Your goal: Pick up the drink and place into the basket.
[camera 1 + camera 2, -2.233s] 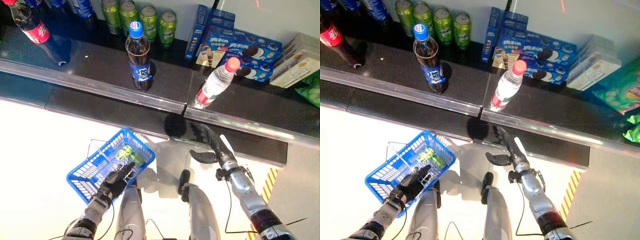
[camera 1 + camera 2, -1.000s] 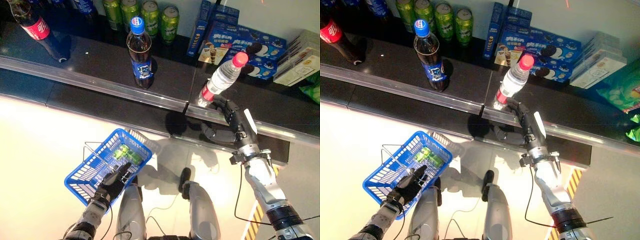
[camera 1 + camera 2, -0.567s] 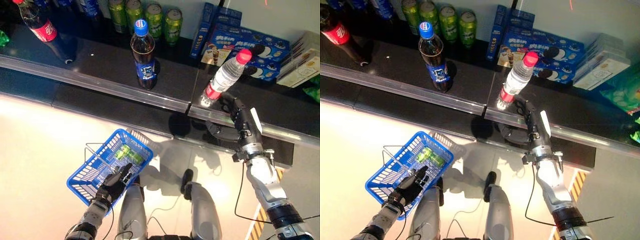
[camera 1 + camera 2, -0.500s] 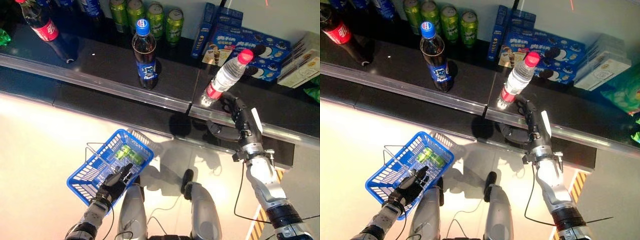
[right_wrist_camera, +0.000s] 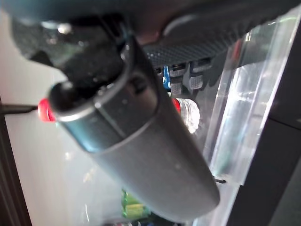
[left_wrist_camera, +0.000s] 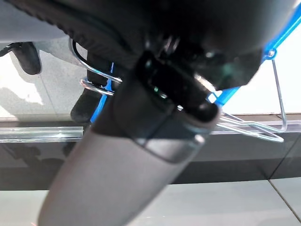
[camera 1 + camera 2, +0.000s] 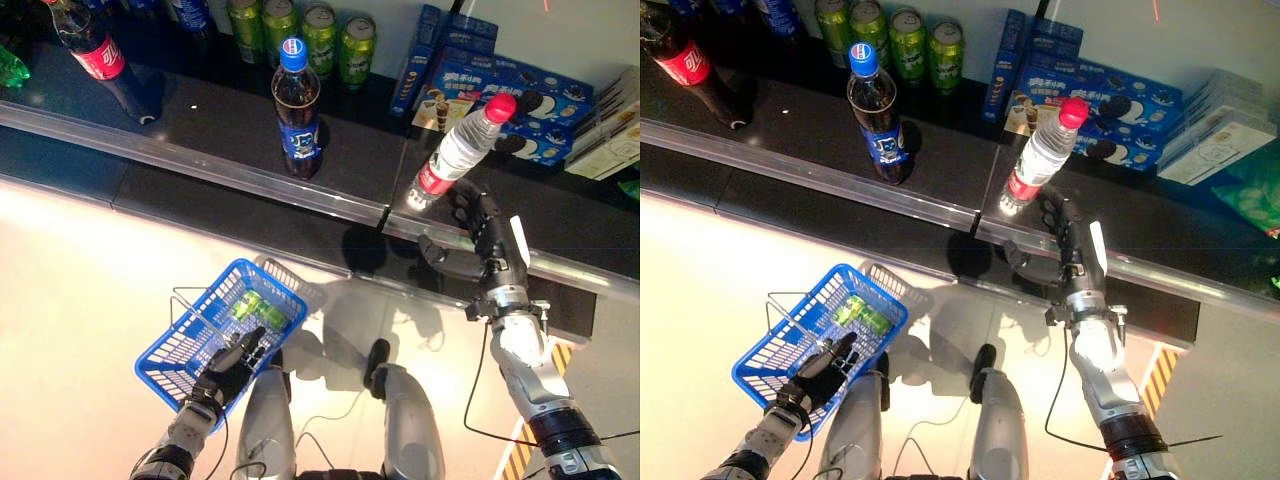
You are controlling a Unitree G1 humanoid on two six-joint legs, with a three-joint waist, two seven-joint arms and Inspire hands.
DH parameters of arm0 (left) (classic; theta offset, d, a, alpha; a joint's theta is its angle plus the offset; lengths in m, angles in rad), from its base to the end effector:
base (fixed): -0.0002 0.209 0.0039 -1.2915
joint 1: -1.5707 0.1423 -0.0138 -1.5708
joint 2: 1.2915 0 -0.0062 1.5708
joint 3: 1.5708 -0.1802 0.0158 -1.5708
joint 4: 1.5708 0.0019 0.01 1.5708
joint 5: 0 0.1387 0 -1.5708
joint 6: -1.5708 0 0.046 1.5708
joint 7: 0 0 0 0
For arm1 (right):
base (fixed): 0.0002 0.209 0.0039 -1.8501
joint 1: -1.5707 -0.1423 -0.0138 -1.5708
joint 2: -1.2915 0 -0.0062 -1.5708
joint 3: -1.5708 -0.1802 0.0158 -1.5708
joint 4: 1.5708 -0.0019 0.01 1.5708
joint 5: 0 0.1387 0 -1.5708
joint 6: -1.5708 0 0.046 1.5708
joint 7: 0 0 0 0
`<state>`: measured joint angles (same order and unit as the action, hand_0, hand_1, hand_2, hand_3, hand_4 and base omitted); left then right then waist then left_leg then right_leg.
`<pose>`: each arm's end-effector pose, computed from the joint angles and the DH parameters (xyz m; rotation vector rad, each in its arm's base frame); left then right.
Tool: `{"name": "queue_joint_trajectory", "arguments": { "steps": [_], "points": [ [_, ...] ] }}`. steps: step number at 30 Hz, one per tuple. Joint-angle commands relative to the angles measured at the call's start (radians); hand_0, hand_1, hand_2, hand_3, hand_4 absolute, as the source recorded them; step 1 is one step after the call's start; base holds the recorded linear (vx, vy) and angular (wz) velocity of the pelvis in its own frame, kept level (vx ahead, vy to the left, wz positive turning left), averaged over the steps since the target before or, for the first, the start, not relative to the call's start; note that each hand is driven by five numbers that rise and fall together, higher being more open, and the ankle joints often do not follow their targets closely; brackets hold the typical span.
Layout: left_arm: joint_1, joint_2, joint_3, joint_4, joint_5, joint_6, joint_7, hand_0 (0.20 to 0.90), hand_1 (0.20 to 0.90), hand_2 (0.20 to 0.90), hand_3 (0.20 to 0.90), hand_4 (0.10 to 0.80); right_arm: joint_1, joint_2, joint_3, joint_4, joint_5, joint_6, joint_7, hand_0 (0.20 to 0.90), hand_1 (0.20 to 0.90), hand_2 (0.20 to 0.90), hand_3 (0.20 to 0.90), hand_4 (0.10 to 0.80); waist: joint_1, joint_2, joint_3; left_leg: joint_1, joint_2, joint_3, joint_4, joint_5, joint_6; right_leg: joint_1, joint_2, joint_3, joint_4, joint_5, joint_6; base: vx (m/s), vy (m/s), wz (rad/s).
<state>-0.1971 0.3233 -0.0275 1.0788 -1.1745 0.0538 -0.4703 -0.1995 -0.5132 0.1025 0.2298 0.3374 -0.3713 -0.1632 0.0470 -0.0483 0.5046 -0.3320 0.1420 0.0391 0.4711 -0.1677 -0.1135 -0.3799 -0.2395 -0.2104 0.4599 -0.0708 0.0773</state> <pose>0.1662 0.2473 -0.0698 -0.9328 0.5101 0.1620 0.2384 -0.2293 0.0849 -0.1568 -0.3287 -0.0914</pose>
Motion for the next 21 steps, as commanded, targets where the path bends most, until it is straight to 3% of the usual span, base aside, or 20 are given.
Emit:
{"name": "queue_joint_trajectory", "arguments": {
  "steps": [1,12,21],
  "points": [
    [0.095,-0.014,-0.044,-0.074,0.033,0.006,-0.099,0.3,0.3,0.3,0.2,0.1,-0.066,-0.016,-0.119,-0.06,0.052,-0.096,-0.055,0.9,0.9,0.9,0.9,0.8,0.009,0.011,-0.083,-0.004,0.024,-0.018,-0.061,0.118,0.042,0.023,-0.076,0.008,0.023,0.038,0.066,0.0,0.0,0.0],
    [0.093,-0.015,-0.049,-0.065,0.037,0.01,-0.102,0.3,0.3,0.3,0.2,0.1,-0.088,-0.017,-0.141,-0.049,0.065,-0.093,-0.102,0.9,0.9,0.9,0.9,0.8,0.011,0.019,-0.083,-0.002,0.023,-0.018,-0.056,0.118,0.043,0.022,-0.083,0.004,0.036,0.035,0.063,0.002,0.001,0.01],
    [0.093,-0.01,-0.06,-0.08,0.044,0.025,-0.091,0.3,0.3,0.3,0.2,0.1,-0.13,-0.049,-0.128,-0.045,0.06,-0.067,-0.062,0.9,0.9,0.9,0.9,0.8,0.018,0.023,-0.078,0.008,0.018,-0.02,-0.056,0.114,0.043,0.023,-0.084,0.004,0.045,0.033,0.063,0.0,0.0,0.0]
  ]
}}
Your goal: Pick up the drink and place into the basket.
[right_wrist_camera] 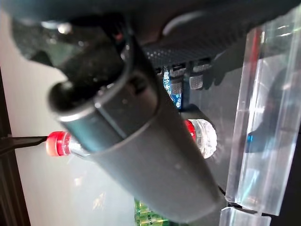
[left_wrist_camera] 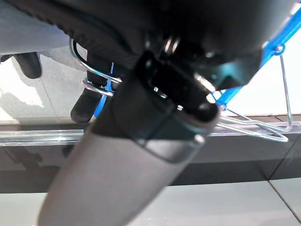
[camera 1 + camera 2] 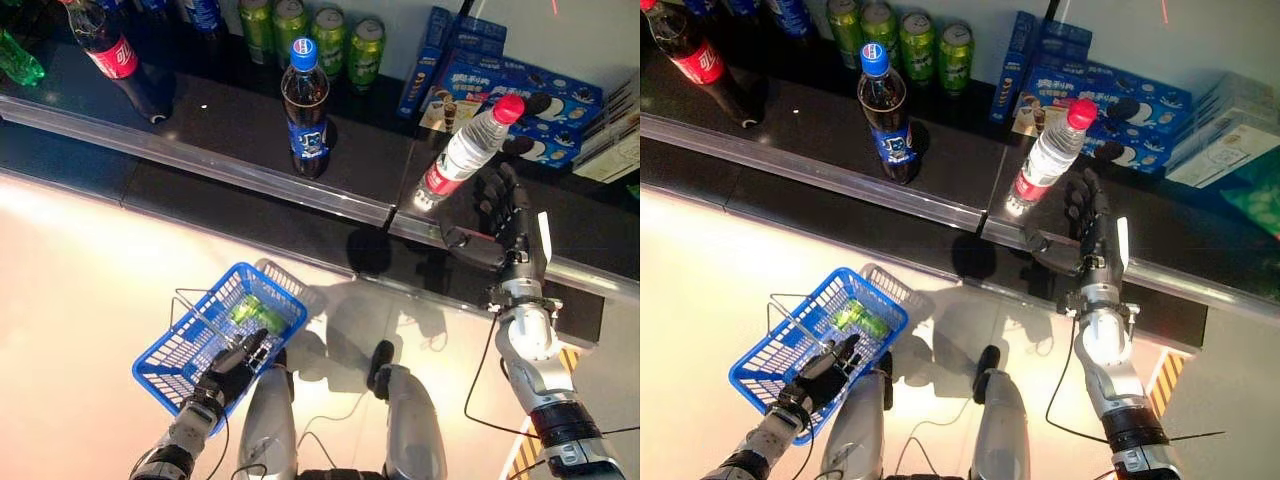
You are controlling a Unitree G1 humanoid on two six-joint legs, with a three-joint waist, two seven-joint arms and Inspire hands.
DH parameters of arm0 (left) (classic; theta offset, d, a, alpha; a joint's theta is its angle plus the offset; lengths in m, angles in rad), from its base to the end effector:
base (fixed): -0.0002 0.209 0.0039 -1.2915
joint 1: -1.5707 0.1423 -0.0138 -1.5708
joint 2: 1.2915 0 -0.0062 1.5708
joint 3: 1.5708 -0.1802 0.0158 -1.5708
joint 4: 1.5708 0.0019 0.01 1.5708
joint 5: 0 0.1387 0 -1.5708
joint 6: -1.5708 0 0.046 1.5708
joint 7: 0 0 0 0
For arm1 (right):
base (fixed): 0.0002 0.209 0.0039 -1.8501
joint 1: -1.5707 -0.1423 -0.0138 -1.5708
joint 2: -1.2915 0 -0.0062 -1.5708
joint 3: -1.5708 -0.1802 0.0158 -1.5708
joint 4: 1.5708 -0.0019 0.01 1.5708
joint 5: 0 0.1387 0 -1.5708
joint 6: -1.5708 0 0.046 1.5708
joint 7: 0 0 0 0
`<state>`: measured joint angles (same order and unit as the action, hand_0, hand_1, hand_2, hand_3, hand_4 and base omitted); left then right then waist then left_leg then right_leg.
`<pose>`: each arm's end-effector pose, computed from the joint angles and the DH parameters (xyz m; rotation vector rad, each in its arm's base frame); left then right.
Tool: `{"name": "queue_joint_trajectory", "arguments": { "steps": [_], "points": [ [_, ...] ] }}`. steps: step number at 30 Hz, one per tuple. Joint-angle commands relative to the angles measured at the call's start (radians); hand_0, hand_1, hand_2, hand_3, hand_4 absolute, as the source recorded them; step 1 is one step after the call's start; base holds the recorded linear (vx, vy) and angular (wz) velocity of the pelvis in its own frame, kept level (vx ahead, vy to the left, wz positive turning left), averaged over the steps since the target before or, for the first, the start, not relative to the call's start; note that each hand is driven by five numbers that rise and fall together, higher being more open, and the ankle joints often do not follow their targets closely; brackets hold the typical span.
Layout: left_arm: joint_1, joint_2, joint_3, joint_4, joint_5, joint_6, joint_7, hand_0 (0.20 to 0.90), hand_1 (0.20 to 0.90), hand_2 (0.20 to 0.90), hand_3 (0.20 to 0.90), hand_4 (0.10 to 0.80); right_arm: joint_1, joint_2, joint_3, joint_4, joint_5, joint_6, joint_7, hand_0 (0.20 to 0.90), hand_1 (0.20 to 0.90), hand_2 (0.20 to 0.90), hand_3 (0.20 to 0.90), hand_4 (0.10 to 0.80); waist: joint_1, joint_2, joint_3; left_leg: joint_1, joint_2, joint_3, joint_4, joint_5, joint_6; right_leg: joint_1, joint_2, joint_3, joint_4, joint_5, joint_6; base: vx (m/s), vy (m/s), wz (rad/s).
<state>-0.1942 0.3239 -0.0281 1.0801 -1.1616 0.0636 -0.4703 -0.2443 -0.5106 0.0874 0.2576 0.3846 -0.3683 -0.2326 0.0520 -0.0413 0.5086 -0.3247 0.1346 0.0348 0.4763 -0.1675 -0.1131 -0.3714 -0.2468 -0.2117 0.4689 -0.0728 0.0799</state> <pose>0.1648 0.2473 -0.0706 -0.9269 0.5276 0.1570 0.2465 -0.2317 0.0920 -0.0954 -0.3507 -0.1865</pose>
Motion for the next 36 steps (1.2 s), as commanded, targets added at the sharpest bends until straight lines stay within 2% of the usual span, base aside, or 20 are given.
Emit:
{"name": "queue_joint_trajectory", "arguments": {
  "steps": [1,14,26,34,35,36],
  "points": [
    [0.09,-0.009,-0.062,-0.079,0.034,0.015,-0.095,0.3,0.3,0.3,0.2,0.1,-0.101,-0.064,-0.109,-0.068,0.014,-0.064,0.012,0.9,0.9,0.9,0.9,0.8,0.016,0.017,-0.081,0.002,0.024,-0.017,-0.062,0.114,0.043,0.015,-0.077,0.004,0.035,0.034,0.06,0.0,0.0,0.0],
    [0.066,0.007,-0.101,-0.086,0.045,0.039,-0.088,0.3,0.3,0.3,0.2,0.1,-0.316,-0.192,-0.075,0.111,0.111,-0.016,0.056,0.9,0.9,0.9,0.9,0.8,0.058,0.026,-0.075,-0.009,0.01,-0.03,-0.051,0.11,0.047,0.004,-0.091,-0.019,0.061,0.029,0.056,0.002,0.002,0.04],
    [0.049,0.017,-0.135,-0.086,0.042,0.051,-0.086,0.3,0.3,0.3,0.2,0.1,-0.476,-0.249,-0.017,0.237,0.153,0.039,0.093,0.9,0.9,0.9,0.9,0.8,0.081,0.032,-0.071,-0.007,-0.008,-0.039,-0.056,0.106,0.058,-0.005,-0.094,-0.024,0.069,0.03,0.055,-0.001,0.0,0.04],
    [0.032,0.018,-0.155,-0.077,0.043,0.054,-0.089,0.3,0.3,0.3,0.2,0.1,-0.545,-0.255,0.026,0.278,0.17,0.065,0.127,0.9,0.9,0.9,0.9,0.8,0.086,0.038,-0.067,-0.008,-0.017,-0.04,-0.061,0.107,0.062,-0.015,-0.102,-0.026,0.071,0.032,0.056,-0.005,0.009,0.03],
    [0.027,0.019,-0.159,-0.075,0.04,0.054,-0.092,0.3,0.3,0.3,0.2,0.1,-0.556,-0.254,0.032,0.28,0.167,0.068,0.126,0.867,0.867,0.867,0.862,0.762,0.087,0.04,-0.065,-0.01,-0.018,-0.04,-0.062,0.107,0.062,-0.019,-0.104,-0.025,0.074,0.032,0.056,0.0,0.0,0.0],
    [0.025,0.018,-0.161,-0.075,0.037,0.054,-0.092,0.3,0.3,0.3,0.2,0.1,-0.561,-0.252,0.036,0.28,0.166,0.065,0.13,0.582,0.582,0.582,0.529,0.429,0.086,0.042,-0.064,-0.011,-0.02,-0.04,-0.062,0.107,0.063,-0.021,-0.104,-0.024,0.075,0.031,0.055,0.0,0.0,0.0]
  ]
}}
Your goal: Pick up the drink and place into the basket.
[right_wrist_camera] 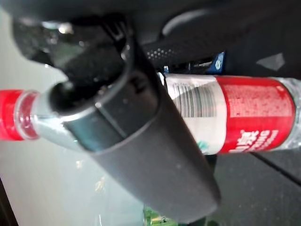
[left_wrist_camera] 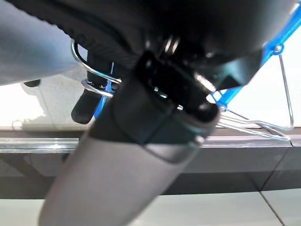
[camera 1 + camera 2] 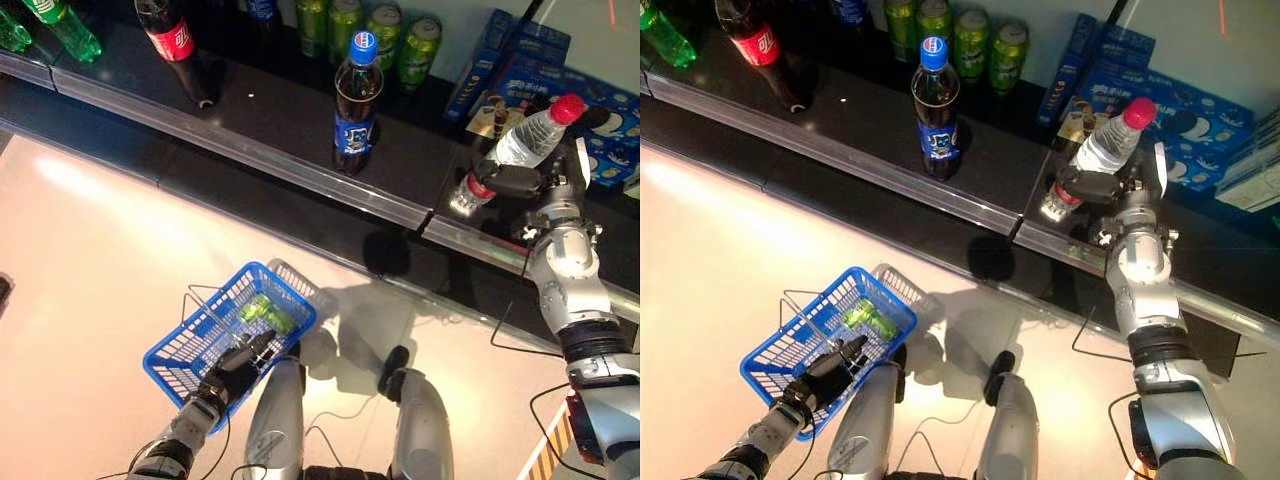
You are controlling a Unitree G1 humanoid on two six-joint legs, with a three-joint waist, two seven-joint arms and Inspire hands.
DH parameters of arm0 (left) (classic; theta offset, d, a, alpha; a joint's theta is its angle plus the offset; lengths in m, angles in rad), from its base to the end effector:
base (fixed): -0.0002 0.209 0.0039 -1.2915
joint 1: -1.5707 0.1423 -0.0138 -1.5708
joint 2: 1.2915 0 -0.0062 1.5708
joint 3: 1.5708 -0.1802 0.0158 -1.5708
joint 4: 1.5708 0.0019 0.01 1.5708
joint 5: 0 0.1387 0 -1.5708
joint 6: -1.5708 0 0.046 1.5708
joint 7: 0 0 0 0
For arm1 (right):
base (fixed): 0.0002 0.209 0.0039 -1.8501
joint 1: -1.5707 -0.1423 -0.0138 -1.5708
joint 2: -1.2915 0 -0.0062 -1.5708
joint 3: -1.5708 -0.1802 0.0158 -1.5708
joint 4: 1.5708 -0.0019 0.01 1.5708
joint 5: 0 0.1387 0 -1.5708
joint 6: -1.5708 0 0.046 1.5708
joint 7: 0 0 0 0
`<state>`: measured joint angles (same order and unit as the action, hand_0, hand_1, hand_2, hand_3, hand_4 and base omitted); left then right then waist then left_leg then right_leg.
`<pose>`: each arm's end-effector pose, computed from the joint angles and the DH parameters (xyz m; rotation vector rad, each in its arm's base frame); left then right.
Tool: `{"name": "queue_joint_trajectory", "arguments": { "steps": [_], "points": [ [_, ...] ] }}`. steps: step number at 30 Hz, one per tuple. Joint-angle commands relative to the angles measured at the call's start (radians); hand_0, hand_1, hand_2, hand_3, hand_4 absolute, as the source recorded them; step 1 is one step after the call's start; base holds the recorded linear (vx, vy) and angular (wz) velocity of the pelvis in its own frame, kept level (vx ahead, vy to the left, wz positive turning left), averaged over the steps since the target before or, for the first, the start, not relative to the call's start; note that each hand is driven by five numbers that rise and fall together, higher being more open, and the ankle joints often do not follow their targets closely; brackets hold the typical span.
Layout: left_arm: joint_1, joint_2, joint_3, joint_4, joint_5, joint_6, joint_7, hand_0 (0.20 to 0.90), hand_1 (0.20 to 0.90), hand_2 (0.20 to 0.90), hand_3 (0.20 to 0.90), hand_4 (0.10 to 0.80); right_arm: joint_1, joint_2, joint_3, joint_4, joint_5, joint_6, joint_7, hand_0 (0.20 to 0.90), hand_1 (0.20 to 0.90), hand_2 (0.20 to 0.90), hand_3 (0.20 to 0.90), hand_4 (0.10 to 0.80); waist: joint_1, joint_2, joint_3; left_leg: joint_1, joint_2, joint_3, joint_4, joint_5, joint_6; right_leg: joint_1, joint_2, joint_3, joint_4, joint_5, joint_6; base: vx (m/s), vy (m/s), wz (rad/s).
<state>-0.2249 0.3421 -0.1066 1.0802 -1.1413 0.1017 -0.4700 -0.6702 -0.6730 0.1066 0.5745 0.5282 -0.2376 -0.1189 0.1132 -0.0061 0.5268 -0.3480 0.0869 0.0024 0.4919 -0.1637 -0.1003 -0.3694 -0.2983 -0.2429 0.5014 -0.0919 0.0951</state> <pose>0.1738 0.2438 -0.0670 -0.8745 0.5947 0.0763 0.3071 -0.2665 0.1710 -0.1231 -0.3688 -0.2041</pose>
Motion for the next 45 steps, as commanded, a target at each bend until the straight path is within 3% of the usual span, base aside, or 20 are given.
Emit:
{"name": "queue_joint_trajectory", "arguments": {
  "steps": [1,2,28,31,40,45],
  "points": [
    [0.054,-0.001,-0.083,-0.074,0.019,0.016,-0.093,0.3,0.3,0.3,0.2,0.1,-0.139,-0.088,0.02,-0.036,0.019,-0.067,0.017,0.418,0.418,0.418,0.337,0.237,0.026,0.007,-0.082,0.011,0.026,-0.008,-0.078,0.103,0.05,-0.024,-0.053,0.008,0.043,0.049,0.04,0.0,0.0,0.0],
    [0.053,-0.001,-0.084,-0.072,0.02,0.016,-0.094,0.3,0.3,0.3,0.2,0.1,-0.143,-0.085,0.024,-0.034,0.02,-0.069,0.019,0.3,0.3,0.3,0.2,0.1,0.026,0.008,-0.082,0.012,0.024,-0.008,-0.078,0.102,0.051,-0.025,-0.053,0.007,0.044,0.049,0.04,0.0,0.0,0.0],
    [0.053,-0.013,-0.096,-0.08,0.019,0.0,-0.092,0.3,0.3,0.3,0.2,0.1,-0.12,-0.058,0.015,-0.114,-0.017,-0.089,0.003,0.3,0.3,0.3,0.2,0.1,0.017,0.008,-0.085,0.054,0.013,0.0,-0.118,0.101,0.06,-0.001,-0.049,0.003,0.012,0.058,0.04,-0.002,0.002,0.0],
    [0.071,-0.014,-0.089,-0.088,0.023,-0.004,-0.092,0.3,0.3,0.3,0.2,0.1,-0.083,-0.044,0.008,-0.167,-0.041,-0.1,0.005,0.3,0.3,0.3,0.2,0.1,0.013,0.004,-0.103,0.097,0.009,0.01,-0.171,0.117,0.057,0.043,-0.04,-0.001,-0.049,0.079,0.049,0.056,-0.002,0.02],
    [0.144,-0.036,-0.034,-0.117,0.102,0.006,-0.085,0.3,0.3,0.3,0.2,0.1,0.08,0.019,-0.038,-0.363,-0.102,-0.069,0.038,0.3,0.3,0.3,0.2,0.1,0.001,-0.013,-0.233,0.298,0.028,0.109,-0.49,0.22,0.022,0.282,0.003,-0.059,-0.382,0.178,0.086,0.127,-0.002,0.01],
    [0.169,-0.045,-0.005,-0.112,0.139,0.01,-0.09,0.3,0.3,0.3,0.2,0.1,0.14,0.031,-0.052,-0.45,-0.123,-0.061,0.067,0.3,0.3,0.3,0.2,0.1,0.001,-0.021,-0.297,0.357,0.028,0.148,-0.565,0.243,0.01,0.354,0.01,-0.083,-0.474,0.207,0.093,0.084,0.01,0.12]
  ]
}}
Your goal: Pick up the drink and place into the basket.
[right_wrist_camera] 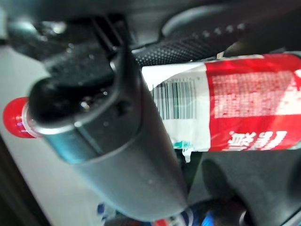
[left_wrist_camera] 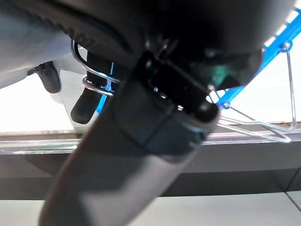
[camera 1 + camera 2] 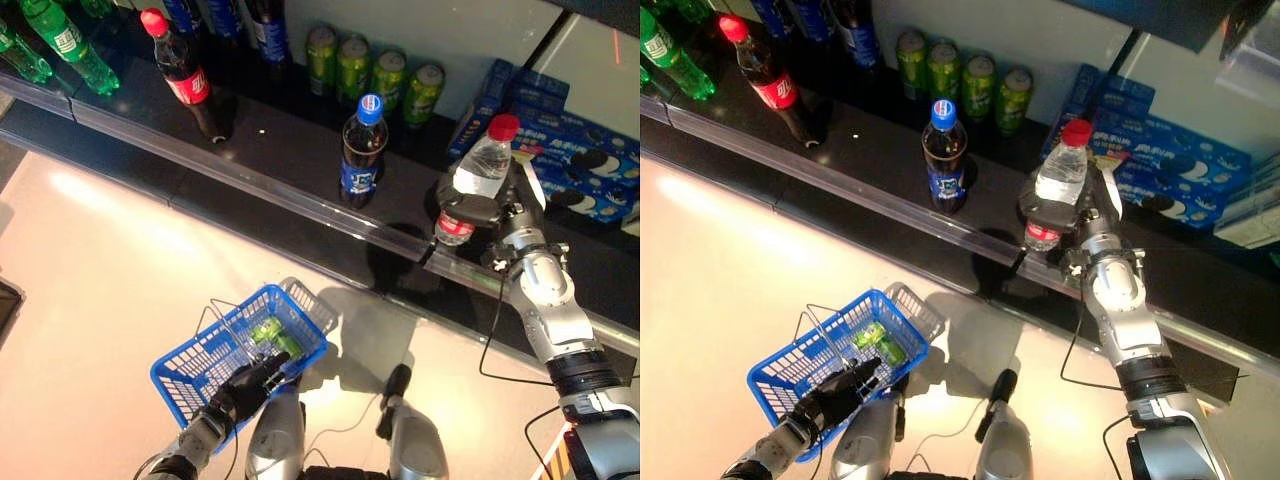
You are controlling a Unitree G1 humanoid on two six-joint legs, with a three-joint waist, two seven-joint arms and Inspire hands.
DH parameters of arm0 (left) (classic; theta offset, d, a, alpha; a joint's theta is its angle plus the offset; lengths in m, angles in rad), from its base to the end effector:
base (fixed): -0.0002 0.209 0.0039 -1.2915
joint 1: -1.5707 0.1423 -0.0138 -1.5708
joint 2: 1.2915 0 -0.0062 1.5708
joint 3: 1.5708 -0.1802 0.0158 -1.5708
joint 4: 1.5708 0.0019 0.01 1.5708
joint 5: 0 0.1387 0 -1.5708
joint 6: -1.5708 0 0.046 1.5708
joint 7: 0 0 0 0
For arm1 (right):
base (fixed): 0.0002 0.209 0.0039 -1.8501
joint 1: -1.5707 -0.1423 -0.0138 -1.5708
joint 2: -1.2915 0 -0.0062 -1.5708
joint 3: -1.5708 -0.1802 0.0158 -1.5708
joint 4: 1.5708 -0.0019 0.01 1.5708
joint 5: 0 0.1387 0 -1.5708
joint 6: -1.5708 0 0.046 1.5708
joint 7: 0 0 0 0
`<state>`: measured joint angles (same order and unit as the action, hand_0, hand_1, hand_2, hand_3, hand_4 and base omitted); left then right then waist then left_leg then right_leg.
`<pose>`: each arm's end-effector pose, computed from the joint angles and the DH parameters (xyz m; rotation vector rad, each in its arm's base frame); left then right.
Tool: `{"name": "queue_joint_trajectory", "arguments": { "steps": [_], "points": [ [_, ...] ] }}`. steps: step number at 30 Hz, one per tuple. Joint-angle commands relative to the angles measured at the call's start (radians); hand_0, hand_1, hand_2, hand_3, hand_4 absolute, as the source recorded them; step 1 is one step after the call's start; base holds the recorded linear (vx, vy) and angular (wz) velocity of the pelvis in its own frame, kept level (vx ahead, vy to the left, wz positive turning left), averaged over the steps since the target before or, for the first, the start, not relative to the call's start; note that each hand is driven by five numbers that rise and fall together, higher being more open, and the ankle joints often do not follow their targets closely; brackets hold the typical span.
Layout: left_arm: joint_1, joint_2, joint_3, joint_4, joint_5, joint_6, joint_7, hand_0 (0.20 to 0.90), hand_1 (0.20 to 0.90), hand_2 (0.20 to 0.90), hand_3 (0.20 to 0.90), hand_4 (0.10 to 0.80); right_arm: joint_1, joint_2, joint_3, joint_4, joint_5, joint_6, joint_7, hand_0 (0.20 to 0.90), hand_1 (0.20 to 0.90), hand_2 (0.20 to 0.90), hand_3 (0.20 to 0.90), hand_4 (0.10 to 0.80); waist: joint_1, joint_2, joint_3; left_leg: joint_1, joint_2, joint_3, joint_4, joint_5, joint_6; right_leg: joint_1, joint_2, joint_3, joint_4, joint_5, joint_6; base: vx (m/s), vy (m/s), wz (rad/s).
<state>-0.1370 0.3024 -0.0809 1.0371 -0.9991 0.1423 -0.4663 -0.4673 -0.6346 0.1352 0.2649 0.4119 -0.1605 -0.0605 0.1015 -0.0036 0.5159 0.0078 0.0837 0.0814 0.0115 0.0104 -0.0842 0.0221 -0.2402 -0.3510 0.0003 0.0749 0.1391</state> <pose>0.1494 0.2339 -0.0806 -0.8270 0.7233 0.0424 0.2813 -0.2350 0.1469 -0.2327 -0.3324 0.0178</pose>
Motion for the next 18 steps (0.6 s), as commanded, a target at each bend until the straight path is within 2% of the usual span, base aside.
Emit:
{"name": "queue_joint_trajectory", "arguments": {
  "steps": [1,9,18],
  "points": [
    [0.084,-0.007,-0.025,-0.065,-0.002,-0.031,-0.097,0.3,0.3,0.3,0.2,0.1,-0.06,-0.004,-0.077,-0.152,-0.006,-0.136,0.013,0.3,0.3,0.3,0.2,0.1,0.012,-0.026,-0.3,0.009,0.029,0.072,-0.085,0.065,-0.006,-0.028,-0.047,0.024,0.016,0.042,0.049,0.046,0.006,0.04],
    [0.096,-0.015,0.004,-0.061,-0.009,-0.031,-0.099,0.3,0.3,0.3,0.2,0.1,-0.013,0.006,-0.061,-0.222,0.004,-0.119,0.062,0.3,0.3,0.3,0.2,0.1,0.007,-0.038,-0.381,0.067,0.041,0.104,-0.095,0.043,-0.013,0.039,-0.038,0.008,-0.022,0.03,0.041,0.055,-0.001,0.03],
    [0.103,-0.017,0.008,-0.158,-0.078,-0.054,-0.125,0.3,0.3,0.3,0.2,0.1,0.021,0.018,-0.04,-0.261,0.001,-0.099,0.106,0.3,0.3,0.3,0.2,0.1,0.019,-0.042,-0.415,0.101,0.053,0.095,-0.099,0.03,-0.017,0.095,-0.018,-0.01,-0.043,0.012,0.027,-0.003,-0.005,0.02]
  ]
}}
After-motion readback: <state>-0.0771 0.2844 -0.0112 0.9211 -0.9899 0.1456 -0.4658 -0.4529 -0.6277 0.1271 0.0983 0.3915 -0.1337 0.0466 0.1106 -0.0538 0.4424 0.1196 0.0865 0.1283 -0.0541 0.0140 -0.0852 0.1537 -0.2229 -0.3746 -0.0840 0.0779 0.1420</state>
